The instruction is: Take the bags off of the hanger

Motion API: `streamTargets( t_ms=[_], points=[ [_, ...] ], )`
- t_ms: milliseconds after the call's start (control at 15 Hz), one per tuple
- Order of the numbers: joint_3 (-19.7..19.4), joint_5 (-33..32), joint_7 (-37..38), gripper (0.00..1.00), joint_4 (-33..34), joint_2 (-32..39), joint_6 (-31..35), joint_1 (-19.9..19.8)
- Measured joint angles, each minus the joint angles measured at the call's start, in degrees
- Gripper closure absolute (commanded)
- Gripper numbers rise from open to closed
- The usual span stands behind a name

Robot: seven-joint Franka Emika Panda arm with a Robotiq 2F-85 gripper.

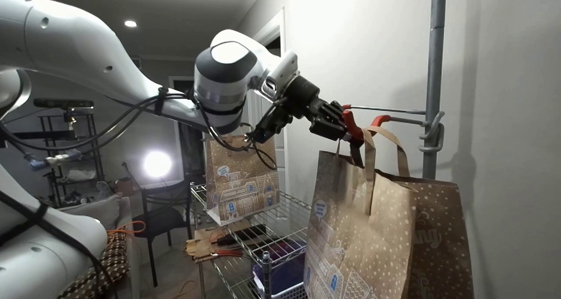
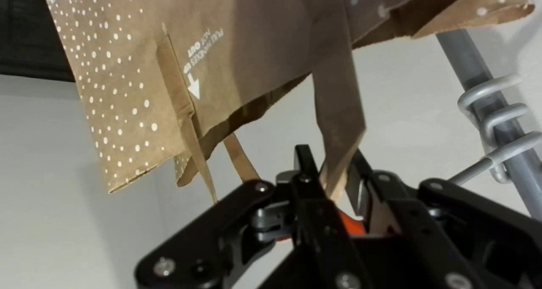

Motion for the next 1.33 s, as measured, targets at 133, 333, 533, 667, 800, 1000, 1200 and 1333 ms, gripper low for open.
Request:
streamTargets(
  t_ms=[133,333,533,667,800,1000,1200,1333],
  points=[
    [-1.0,-0.1,0.0,0.99,0.2,0.0,-1.1,1.5],
    [-2.6,-0.2,0.0,0.95,0.6,-0.2,-3.2,4.1],
    [-3.6,-1.1,0.0,0.97,0.8,-0.8,-5.7,6.0],
    [-4.0,-2.1,0.0,0.97,0.9,-1.6,-6.9,6.9],
    [-4.3,-3.5,0.1,0.96,1.1,-2.7,-7.9,7.7],
    [-4.7,-6.3,0.9,0.96,1.1,-4.7,-8.7,8.5],
    [-4.9,-8.4,1.4,0.96,1.1,-6.5,-10.2,9.3],
    [-4.9,-8.8,1.4,0.96,1.1,-7.5,-12.5,10.1]
  ],
)
